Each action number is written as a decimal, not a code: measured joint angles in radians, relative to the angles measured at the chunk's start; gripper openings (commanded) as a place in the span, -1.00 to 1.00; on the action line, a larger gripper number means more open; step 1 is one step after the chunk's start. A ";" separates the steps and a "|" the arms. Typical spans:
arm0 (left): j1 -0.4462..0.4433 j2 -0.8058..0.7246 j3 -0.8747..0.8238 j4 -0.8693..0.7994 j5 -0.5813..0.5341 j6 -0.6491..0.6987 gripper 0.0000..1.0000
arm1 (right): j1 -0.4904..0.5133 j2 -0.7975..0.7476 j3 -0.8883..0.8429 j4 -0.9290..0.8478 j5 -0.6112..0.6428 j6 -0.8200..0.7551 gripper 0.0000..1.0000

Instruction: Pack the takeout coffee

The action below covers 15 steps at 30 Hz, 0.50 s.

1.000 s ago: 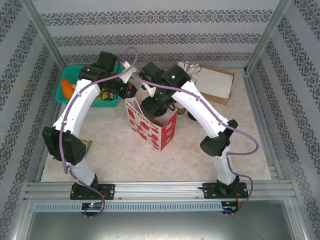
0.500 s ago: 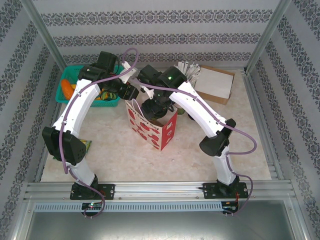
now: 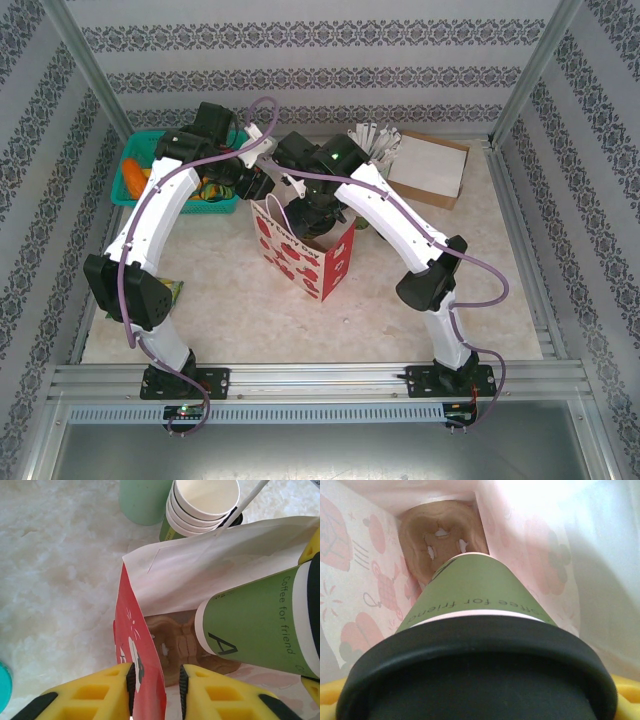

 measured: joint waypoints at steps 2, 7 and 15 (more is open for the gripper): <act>0.000 0.001 0.000 0.000 0.000 0.000 -0.32 | 0.000 0.003 0.002 0.000 0.000 0.000 0.37; 0.000 0.019 0.006 0.000 0.001 -0.001 -0.53 | 0.000 0.034 0.017 0.000 -0.001 -0.001 0.35; -0.006 0.032 0.008 0.000 0.010 -0.012 -1.00 | 0.032 0.046 0.017 0.000 -0.029 -0.023 0.35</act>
